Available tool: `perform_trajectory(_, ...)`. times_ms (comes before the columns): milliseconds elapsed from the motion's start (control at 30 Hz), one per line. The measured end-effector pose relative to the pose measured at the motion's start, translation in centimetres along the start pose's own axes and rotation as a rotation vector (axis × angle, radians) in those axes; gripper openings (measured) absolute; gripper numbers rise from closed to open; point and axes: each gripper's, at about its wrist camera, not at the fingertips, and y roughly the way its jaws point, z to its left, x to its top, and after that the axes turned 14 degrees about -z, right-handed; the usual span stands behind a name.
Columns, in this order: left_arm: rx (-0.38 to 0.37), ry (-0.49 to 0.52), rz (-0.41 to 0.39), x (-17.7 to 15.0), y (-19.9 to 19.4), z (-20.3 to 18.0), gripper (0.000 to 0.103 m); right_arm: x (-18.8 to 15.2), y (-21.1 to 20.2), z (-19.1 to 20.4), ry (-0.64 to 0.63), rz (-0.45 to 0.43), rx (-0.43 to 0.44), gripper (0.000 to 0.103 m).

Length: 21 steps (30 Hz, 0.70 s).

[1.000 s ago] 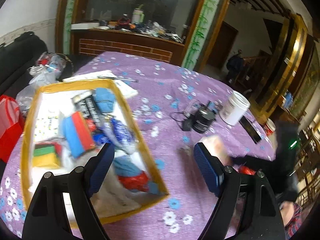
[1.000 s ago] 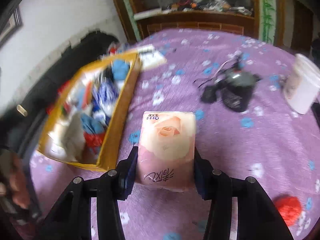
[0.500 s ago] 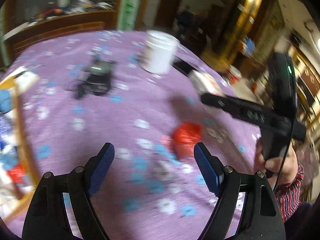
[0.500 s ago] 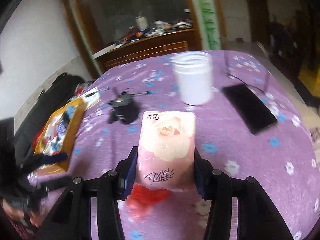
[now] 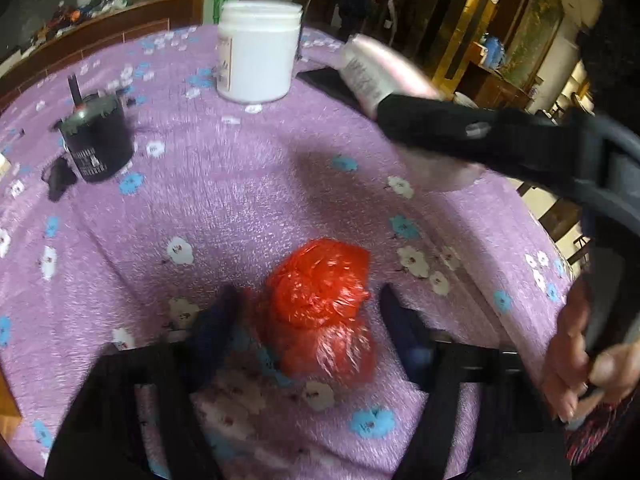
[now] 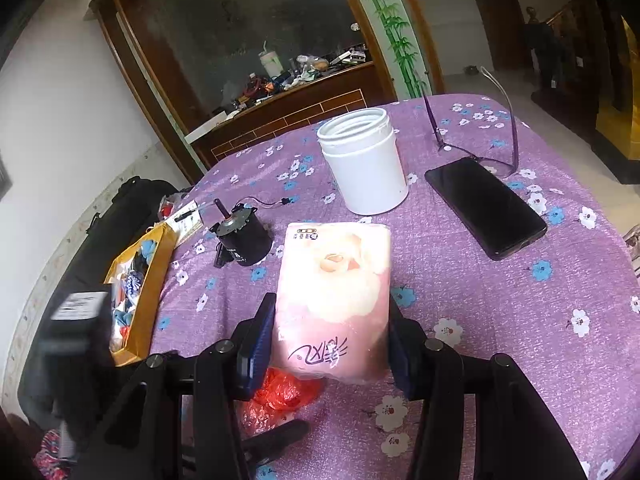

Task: Organize soft objects
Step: 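Grasp the red plastic bag with the left gripper while the right holds the pink pack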

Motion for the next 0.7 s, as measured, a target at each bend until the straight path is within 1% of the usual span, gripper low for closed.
perform_trajectory(33,0.023,0.013,-0.029,0.0,-0.2,0.0,0.041,0.0,0.0,0.0,-0.001,0.002,0.002,0.051)
perform_trajectory(67,0.024,0.011,-0.027,0.0,-0.2,0.1,0.039,-0.1,0.1,0.0,-0.002,0.002,0.001,0.051)
perform_trajectory(133,0.009,-0.015,-0.030,-0.2,-0.6,0.7,0.038,-0.2,0.3,0.1,-0.006,0.008,0.000,0.051)
perform_trajectory(200,0.023,-0.038,-0.049,-0.3,-1.3,1.5,0.038,-0.3,0.5,0.1,-0.011,0.012,0.001,0.051)
perform_trajectory(267,0.023,-0.072,-0.082,-0.4,-2.9,2.8,0.038,-0.5,0.6,0.4,-0.025,0.015,0.005,0.051)
perform_trajectory(367,0.054,-0.099,-0.125,-0.7,-4.8,4.8,0.038,-1.0,1.1,1.4,-0.070,0.026,0.010,0.051)
perform_trajectory(467,0.117,-0.123,-0.165,-1.2,-6.7,7.3,0.039,-1.9,2.0,2.9,-0.135,0.058,0.025,0.051)
perform_trajectory(500,0.153,-0.127,-0.175,-1.7,-7.2,8.4,0.039,-2.2,2.3,3.4,-0.157,0.071,0.031,0.051)
perform_trajectory(600,0.245,-0.133,-0.177,-2.4,-7.7,10.5,0.039,-3.4,3.0,5.5,-0.202,0.114,0.059,0.051)
perform_trajectory(667,0.290,-0.135,-0.177,-3.1,-7.8,11.7,0.039,-4.2,3.5,6.9,-0.219,0.154,0.080,0.051)
perform_trajectory(700,0.312,-0.135,-0.175,-3.4,-7.7,12.1,0.039,-4.6,3.9,7.6,-0.232,0.176,0.076,0.051)
